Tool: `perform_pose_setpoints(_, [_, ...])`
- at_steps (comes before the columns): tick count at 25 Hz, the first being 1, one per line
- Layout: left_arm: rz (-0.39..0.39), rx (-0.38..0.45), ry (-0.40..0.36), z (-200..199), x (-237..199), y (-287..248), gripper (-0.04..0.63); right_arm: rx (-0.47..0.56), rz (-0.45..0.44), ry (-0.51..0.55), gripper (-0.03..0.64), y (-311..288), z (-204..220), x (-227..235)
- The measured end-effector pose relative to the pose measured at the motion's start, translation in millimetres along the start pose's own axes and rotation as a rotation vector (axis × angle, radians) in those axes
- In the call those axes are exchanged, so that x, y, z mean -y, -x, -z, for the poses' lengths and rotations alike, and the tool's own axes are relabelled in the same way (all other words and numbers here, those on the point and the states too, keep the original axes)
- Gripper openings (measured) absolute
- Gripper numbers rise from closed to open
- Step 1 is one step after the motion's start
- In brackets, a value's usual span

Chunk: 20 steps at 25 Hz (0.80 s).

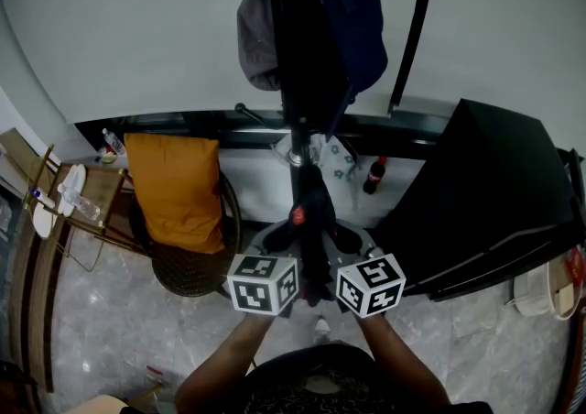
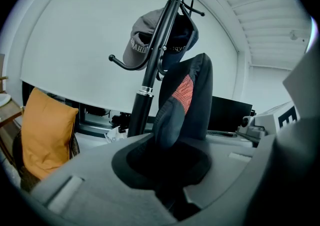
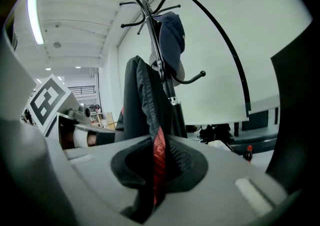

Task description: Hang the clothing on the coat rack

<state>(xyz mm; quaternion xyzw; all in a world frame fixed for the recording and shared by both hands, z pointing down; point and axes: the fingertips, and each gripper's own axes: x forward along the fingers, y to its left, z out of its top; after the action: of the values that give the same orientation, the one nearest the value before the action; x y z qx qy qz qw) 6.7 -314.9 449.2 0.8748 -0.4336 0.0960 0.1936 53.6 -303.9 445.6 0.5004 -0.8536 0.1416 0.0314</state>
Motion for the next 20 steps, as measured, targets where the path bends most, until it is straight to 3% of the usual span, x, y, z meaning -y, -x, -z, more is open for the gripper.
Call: perform_pose_setpoints(20, [0.015, 0.010, -0.033, 1, 10, 19, 0.095, 0.014, 0.034, 0.013, 0.069, 18, -2, -9])
